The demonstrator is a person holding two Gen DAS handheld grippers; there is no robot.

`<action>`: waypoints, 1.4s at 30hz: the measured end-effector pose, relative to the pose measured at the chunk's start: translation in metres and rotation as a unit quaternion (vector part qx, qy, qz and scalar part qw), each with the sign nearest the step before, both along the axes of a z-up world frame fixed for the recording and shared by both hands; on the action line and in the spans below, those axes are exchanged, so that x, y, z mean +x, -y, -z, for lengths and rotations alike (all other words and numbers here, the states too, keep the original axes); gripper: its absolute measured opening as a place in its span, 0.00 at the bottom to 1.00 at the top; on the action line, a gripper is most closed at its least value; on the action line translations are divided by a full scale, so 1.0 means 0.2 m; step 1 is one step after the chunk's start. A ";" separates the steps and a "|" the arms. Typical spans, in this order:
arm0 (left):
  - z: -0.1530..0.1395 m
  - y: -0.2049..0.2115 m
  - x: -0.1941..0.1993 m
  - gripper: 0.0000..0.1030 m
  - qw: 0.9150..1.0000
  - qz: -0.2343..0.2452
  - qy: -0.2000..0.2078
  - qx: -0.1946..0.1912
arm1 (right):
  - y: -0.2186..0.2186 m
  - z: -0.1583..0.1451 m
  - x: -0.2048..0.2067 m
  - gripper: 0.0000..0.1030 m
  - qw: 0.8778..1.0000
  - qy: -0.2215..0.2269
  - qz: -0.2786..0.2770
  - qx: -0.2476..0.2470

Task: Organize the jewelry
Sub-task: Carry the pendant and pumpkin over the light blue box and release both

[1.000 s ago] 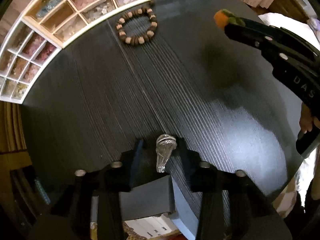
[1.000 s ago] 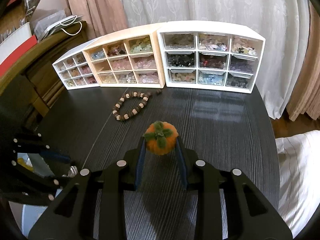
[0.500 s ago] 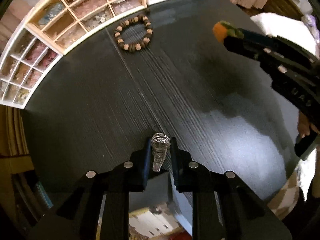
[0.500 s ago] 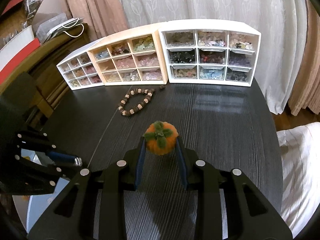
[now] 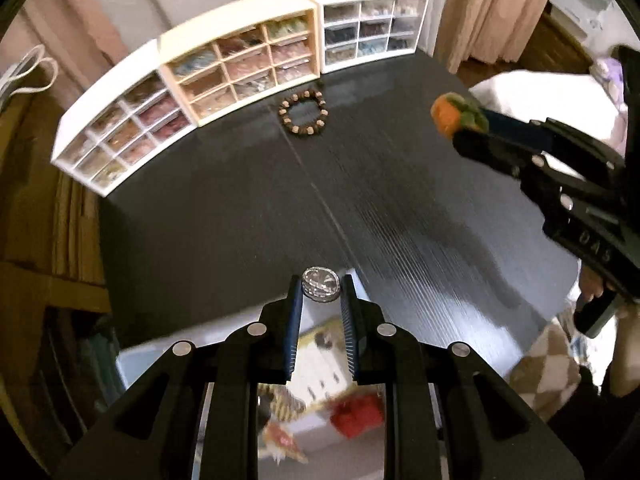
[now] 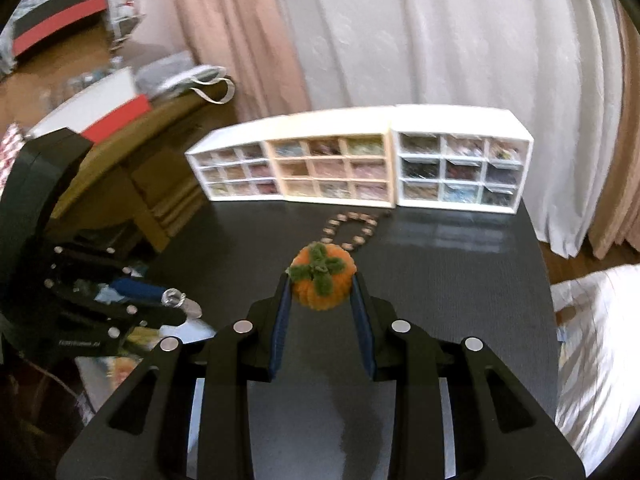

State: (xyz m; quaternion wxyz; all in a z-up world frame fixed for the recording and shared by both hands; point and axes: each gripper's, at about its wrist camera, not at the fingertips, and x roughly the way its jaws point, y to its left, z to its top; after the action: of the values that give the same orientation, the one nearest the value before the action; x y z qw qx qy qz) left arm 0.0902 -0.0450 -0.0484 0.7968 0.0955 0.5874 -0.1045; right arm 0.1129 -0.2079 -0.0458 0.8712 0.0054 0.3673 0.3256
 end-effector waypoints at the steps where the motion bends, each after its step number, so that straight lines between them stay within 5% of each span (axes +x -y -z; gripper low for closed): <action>1: -0.02 -0.02 -0.02 0.19 1.000 -0.002 0.005 -0.006 | -0.02 -0.02 -0.03 0.29 1.000 0.003 -0.009 0.003; 7: -0.08 -0.16 -0.20 0.19 0.999 -0.040 0.022 -0.021 | -0.16 -0.10 -0.19 0.29 0.997 -0.003 -0.064 0.034; 21: 0.18 -0.41 -0.50 0.19 0.989 -0.114 -0.007 -0.094 | -0.45 0.01 -0.41 0.29 0.989 -0.047 -0.142 0.015; 24: 0.19 -0.47 -0.54 0.20 0.982 -0.135 0.013 -0.133 | -0.49 0.07 -0.43 0.29 0.987 -0.056 -0.151 0.000; 33: 0.26 -0.53 -0.64 0.21 0.974 -0.160 0.055 -0.152 | -0.58 0.17 -0.46 0.31 0.984 -0.063 -0.164 -0.029; 35: 0.24 -0.55 -0.67 0.31 0.965 -0.196 0.088 -0.152 | -0.58 0.18 -0.46 0.34 0.984 -0.060 -0.165 -0.029; 37: 0.21 -0.58 -0.71 0.68 0.955 -0.220 0.116 -0.162 | -0.56 0.18 -0.45 0.43 0.985 -0.056 -0.164 -0.025; 39: 0.15 -0.58 -0.76 0.85 0.947 -0.216 0.161 -0.176 | -0.54 0.17 -0.43 0.45 0.985 -0.063 -0.159 -0.014; 42: 0.10 -0.55 -0.80 0.96 0.950 -0.189 0.190 -0.160 | -0.48 0.15 -0.38 0.55 0.986 -0.073 -0.147 0.016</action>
State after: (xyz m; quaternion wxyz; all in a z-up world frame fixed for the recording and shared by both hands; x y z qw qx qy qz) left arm -0.0708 0.0648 -0.0686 0.9037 -0.1273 0.4080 -0.0244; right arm 0.0359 -0.1112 -0.0756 0.7847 -0.0109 0.4211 0.4548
